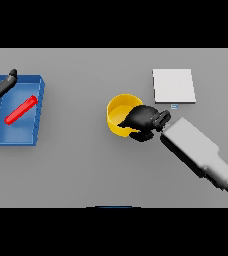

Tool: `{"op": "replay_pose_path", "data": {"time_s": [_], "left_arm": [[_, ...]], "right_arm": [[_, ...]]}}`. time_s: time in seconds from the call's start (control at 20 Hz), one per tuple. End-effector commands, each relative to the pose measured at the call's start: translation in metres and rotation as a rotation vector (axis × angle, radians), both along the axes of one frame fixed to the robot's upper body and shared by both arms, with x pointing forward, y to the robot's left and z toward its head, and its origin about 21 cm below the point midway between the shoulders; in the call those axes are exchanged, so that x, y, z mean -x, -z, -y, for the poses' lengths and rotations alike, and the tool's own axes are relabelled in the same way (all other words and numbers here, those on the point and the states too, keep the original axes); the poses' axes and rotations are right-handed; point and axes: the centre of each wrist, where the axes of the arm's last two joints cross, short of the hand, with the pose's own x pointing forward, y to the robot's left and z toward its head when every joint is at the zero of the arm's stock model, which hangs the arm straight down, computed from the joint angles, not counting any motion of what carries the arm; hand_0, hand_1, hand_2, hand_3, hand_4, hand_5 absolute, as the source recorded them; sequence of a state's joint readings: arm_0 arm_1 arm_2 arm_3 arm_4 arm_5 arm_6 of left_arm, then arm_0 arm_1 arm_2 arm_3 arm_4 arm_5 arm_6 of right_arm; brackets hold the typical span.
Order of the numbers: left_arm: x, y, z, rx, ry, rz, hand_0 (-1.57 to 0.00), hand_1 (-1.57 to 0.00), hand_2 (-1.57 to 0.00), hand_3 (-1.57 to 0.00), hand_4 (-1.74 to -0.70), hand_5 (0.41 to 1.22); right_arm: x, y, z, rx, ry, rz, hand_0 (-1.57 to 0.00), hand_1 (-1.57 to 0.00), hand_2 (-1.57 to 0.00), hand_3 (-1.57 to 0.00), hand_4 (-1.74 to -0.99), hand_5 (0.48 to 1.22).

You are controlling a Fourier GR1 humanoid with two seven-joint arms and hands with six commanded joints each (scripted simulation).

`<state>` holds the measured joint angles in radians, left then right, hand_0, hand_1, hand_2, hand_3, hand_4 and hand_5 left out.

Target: Pick up the red beaker and tilt it to pour out 1 green nut into yellow bowl. Pick up the yellow bowl and place it on the metallic measuring scale.

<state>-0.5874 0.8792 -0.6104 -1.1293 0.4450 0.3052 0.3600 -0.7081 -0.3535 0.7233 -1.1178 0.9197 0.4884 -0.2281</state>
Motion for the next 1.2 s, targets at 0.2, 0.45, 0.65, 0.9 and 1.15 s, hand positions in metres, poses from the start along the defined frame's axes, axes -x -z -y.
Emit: {"op": "replay_pose_path", "data": {"time_s": [0.2,0.45,0.65,0.9,1.15], "left_arm": [[-0.001,-0.001,0.000,0.001,0.011,0.003,0.00,0.00,0.00,0.00,-0.73,0.698],[0.001,-0.003,-0.003,0.001,0.014,-0.012,0.00,0.00,0.00,0.00,-0.72,0.695],[-0.001,-0.001,-0.001,-0.006,0.010,-0.005,0.00,0.00,0.00,0.00,-0.72,0.696],[-0.002,0.001,0.002,-0.005,0.009,-0.004,0.00,0.00,0.00,0.00,-0.72,0.692],[0.003,-0.002,-0.001,-0.009,0.014,-0.008,0.00,0.00,0.00,0.00,-0.72,0.686]], "right_arm": [[0.000,-0.002,0.005,-0.022,-0.022,0.001,-1.36,-1.34,-1.19,-1.04,-1.660,1.163],[0.001,-0.002,0.005,-0.044,-0.004,0.024,-1.50,-1.50,-1.31,-1.25,-1.714,1.202],[-0.002,-0.015,0.012,-0.074,0.010,0.015,-1.54,-1.54,-1.33,-1.34,-1.730,1.213],[-0.004,-0.050,0.025,-0.106,0.055,0.051,-1.56,-1.56,-1.43,-1.23,-1.737,1.218],[-0.007,-0.070,0.030,-0.123,0.122,0.128,-1.57,-1.57,-1.50,-1.16,-1.740,1.220]]}}
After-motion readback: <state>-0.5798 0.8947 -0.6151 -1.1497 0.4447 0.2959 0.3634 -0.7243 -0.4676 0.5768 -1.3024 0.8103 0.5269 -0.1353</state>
